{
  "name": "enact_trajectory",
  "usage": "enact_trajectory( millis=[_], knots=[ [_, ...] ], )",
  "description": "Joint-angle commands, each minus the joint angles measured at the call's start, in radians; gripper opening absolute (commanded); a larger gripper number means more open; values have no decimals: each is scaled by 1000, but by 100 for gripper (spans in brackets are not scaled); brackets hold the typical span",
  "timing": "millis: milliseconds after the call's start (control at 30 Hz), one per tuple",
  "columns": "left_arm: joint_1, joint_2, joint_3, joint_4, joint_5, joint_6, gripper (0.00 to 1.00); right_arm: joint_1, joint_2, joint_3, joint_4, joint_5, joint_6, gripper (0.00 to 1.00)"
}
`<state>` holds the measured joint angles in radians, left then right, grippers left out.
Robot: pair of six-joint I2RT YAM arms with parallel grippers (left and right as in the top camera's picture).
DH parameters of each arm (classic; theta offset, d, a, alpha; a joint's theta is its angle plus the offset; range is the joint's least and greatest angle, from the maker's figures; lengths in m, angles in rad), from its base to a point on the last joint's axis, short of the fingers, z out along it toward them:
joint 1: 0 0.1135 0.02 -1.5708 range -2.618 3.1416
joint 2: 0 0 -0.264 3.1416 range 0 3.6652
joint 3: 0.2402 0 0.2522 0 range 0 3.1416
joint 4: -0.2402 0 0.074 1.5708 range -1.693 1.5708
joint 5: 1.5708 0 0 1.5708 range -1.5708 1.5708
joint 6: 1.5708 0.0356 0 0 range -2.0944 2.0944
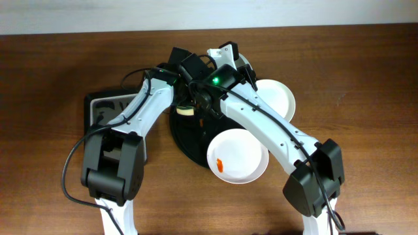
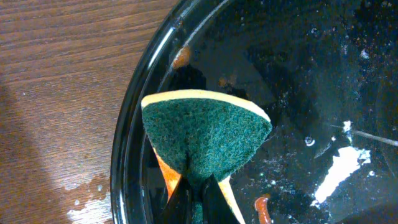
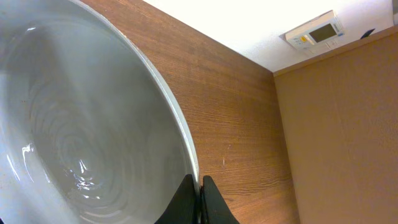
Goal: Clean dirty plates on tray and stack at the side
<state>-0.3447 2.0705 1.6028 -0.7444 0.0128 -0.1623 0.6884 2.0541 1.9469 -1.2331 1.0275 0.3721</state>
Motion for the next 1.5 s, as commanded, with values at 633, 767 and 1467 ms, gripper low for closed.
enact_trajectory(
  millis=[633,767,1467],
  knots=[
    [-6,9,19,2,64,-9,0,-1321,-115,-248,146,-1093,98,4],
    [-12,9,19,2,78,-9,0,-1382,-115,-463,340,-1095,89,11],
    [491,-344,-557,187,-219,-31,0,-785,-804,-472,185,-1461,-80,57]
  ],
)
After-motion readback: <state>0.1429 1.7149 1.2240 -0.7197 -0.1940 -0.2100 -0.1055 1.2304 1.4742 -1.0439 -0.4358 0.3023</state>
